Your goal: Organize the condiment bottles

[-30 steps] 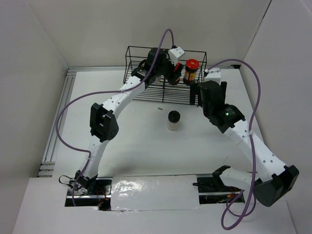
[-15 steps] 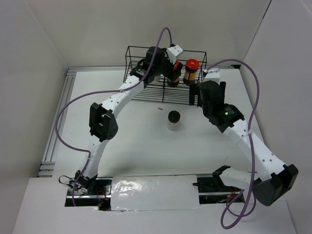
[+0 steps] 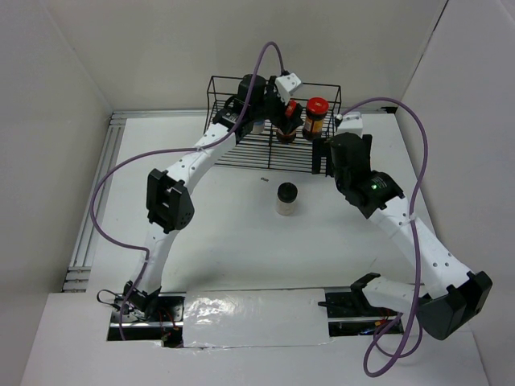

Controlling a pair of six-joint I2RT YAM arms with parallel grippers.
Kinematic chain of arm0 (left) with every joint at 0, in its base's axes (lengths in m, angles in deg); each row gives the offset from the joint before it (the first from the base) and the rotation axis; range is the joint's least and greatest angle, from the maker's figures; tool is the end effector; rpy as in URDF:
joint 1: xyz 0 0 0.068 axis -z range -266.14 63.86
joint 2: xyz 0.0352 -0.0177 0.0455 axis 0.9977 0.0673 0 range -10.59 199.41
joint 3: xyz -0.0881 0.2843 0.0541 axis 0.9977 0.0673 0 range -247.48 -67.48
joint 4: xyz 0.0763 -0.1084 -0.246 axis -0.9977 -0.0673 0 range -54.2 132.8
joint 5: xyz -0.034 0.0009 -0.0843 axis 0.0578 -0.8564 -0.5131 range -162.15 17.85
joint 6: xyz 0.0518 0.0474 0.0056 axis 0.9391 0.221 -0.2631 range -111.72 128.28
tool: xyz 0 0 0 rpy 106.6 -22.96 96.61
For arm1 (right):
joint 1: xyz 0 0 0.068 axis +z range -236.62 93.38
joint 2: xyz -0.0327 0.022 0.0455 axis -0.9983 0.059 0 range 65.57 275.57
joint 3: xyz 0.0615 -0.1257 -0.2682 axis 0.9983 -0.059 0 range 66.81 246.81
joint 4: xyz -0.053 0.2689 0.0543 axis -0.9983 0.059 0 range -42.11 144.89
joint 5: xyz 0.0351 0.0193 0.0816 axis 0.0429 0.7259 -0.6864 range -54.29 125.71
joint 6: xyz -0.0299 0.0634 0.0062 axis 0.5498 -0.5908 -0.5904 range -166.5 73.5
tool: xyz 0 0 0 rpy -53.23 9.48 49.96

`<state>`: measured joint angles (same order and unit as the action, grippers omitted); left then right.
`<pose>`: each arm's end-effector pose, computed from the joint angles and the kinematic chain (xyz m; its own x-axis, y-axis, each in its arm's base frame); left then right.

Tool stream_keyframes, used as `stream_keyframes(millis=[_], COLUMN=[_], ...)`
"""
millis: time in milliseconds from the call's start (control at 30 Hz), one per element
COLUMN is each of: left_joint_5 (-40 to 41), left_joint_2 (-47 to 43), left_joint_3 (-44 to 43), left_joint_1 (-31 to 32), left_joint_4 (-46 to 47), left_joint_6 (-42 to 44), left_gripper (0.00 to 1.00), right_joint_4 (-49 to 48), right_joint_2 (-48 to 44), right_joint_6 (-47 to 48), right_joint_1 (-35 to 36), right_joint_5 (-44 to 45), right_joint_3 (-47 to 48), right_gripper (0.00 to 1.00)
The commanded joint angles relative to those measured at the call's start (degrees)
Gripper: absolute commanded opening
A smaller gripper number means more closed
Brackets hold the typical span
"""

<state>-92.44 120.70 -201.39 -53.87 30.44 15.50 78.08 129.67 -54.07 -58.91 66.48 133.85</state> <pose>0.4982 -0.3381 0.3853 -0.0427 0.1663 -0.9851 0.8015 0.5944 0.0656 0.2454 0.0956 0.3955 -0.4014 -0.0828 -0.9122 0.0565 0.9918 -0.1149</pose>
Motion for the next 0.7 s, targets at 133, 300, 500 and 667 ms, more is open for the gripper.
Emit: stream_keyframes(millis=[133, 300, 500, 667], left_joint_5=[-4.75, -5.29, 1.83, 3.5], left_joint_2=[-5.85, -8.76, -8.24, -6.31], left_joint_3=[-3.46, -3.03, 2.07, 5.5], left_joint_1=[1.21, 2.18, 2.45, 1.74], left_joint_4=[-0.56, -1.7, 3.12, 1.38], left_joint_6=[-0.19, 2.18, 9.02, 9.65], left_gripper=[0.99, 0.99, 0.99, 0.99], right_joint_4=[-1.19, -1.1, -0.32, 1.97], right_joint_2=[-0.99, -1.08, -2.22, -5.47], right_joint_6=[0.1, -0.77, -0.86, -0.78], right_joint_1=[-0.72, -2.04, -2.48, -2.48], right_joint_5=[-1.06, -2.46, -4.84, -3.52], right_joint_3=[-0.6, -1.3, -0.08, 0.81], right_gripper=[1.0, 1.0, 1.0, 1.0])
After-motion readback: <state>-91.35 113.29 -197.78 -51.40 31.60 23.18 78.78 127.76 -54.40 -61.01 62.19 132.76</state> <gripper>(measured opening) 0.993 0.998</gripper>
